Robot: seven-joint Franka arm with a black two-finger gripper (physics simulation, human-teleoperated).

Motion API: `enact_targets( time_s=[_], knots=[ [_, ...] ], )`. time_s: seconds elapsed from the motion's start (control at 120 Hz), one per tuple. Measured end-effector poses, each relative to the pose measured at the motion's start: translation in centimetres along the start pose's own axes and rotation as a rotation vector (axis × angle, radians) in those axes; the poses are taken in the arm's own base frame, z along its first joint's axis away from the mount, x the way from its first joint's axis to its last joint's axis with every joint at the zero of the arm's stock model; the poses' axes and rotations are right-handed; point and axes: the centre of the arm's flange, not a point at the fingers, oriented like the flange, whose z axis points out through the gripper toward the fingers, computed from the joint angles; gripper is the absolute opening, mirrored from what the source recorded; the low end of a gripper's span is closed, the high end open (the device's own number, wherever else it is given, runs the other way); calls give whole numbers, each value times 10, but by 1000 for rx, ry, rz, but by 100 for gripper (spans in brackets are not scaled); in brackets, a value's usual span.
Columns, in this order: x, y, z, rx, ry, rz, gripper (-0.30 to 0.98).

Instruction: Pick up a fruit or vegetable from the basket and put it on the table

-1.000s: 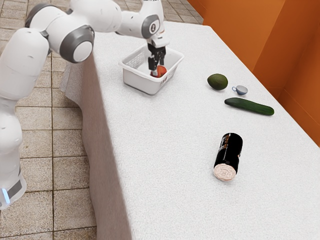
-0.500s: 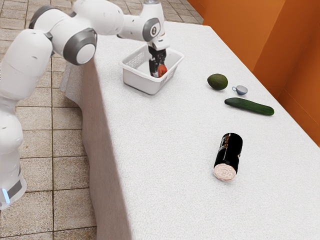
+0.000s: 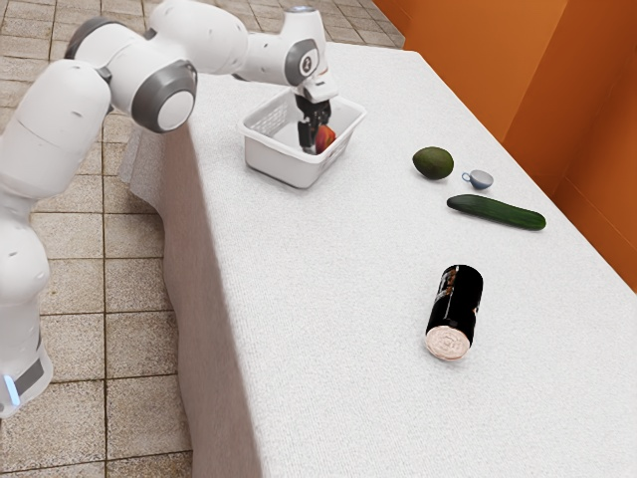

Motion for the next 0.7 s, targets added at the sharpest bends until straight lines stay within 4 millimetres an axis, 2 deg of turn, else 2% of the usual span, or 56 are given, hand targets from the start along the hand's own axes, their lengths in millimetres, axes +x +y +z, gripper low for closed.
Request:
enact_targets(
  time_s=[0.125, 0.258, 0.417, 0.467, 0.625, 0.7],
  knots=[
    [0, -1, 4, -3, 10, -8, 67],
    [1, -4, 2, 2, 44, -30, 39],
    [2, -5, -9, 21, 69, -44, 39],
    [2, -3, -24, 34, 84, -51, 30],
    [-13, 14, -90, 101, 98, -86, 21],
    [6, 20, -116, 140, 115, -58, 18]
  ],
)
